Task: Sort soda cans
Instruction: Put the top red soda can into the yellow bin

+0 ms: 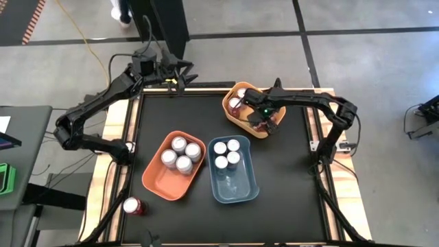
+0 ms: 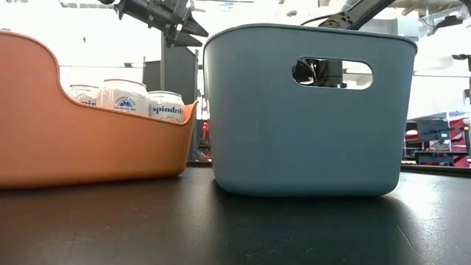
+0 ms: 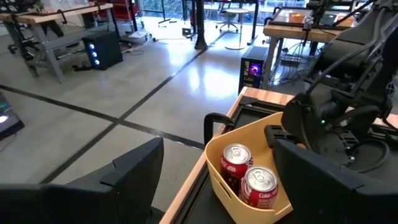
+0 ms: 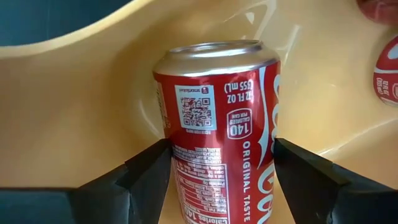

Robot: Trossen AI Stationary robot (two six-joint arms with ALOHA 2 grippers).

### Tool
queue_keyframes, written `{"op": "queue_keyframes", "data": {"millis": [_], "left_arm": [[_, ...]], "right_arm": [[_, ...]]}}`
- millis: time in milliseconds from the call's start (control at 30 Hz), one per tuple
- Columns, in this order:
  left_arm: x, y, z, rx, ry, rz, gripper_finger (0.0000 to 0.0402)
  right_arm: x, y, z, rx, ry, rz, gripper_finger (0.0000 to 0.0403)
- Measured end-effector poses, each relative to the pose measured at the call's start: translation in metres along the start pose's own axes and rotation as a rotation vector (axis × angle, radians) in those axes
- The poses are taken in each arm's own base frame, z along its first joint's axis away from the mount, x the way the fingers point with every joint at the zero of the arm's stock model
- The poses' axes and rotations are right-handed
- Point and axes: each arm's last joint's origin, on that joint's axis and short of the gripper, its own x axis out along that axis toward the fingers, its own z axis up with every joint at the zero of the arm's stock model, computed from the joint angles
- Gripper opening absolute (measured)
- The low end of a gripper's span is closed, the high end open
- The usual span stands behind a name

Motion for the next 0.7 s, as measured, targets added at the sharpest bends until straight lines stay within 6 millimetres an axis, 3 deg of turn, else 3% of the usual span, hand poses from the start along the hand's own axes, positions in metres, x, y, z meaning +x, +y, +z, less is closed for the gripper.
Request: {"op": "queue_keyframes", "data": {"millis": [300, 700], "left_arm": [[0.0, 0.0, -0.001, -0.008, 0.012, -0.004, 0.0296], [0.0, 0.0, -0.001, -0.024, 0.012, -0.004, 0.0297]], "right_arm": [[-0.007, -0.005, 0.0, 0.161, 0.011, 0.007, 0.0293], [-0.004, -0.013, -0.011, 0.206, -0.012, 0.014, 0.0384]]}}
